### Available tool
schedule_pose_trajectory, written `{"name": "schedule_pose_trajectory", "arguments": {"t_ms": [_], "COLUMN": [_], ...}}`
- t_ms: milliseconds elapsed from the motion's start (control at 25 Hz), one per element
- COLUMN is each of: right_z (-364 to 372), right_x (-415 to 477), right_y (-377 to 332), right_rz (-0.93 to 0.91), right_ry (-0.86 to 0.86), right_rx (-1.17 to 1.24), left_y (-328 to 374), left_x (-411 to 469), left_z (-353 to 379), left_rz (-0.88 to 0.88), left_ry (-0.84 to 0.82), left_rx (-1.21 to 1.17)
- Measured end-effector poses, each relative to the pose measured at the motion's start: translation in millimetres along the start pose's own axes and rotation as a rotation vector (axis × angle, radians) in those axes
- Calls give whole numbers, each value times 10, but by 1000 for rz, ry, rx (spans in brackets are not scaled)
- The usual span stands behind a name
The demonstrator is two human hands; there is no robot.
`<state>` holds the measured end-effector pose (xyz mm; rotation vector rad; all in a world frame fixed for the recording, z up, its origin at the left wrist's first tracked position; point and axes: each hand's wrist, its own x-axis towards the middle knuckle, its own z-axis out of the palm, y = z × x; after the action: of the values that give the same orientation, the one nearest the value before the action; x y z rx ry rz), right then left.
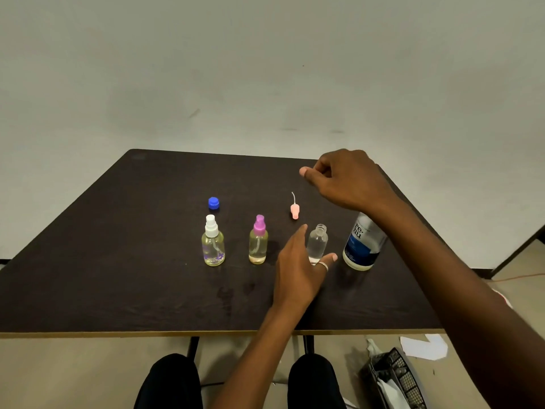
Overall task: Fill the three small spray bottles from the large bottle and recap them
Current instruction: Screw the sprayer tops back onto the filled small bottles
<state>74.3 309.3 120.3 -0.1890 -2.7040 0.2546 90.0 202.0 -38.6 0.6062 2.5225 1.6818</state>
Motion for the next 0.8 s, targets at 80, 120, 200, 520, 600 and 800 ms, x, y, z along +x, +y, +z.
{"name": "schedule_pose_trajectory", "arguments": {"t_ms": [80,120,200,520,600,800], "right_z": [96,151,271,994,1209,1537], "right_x": [9,26,83,494,539,486], "right_y": [59,87,145,305,350,414], "right_rz": [-6,-8,11,161,225,294], "right_ry": [-42,-69,-125,-264,-272,-259], "right_rx": [13,16,22,16,-2,-39], "left_y": [-37,-56,-91,-306,-324,-325], "left_x": [79,88,83,105,100,94], "left_z": [73,100,119,-51,-74,-92], "left_rz": [-33,-20,14,57,75,91], "left_ry": [-30,-22,26,156,162,172], "left_rx": [-13,-16,-11,8,-3,-36]}}
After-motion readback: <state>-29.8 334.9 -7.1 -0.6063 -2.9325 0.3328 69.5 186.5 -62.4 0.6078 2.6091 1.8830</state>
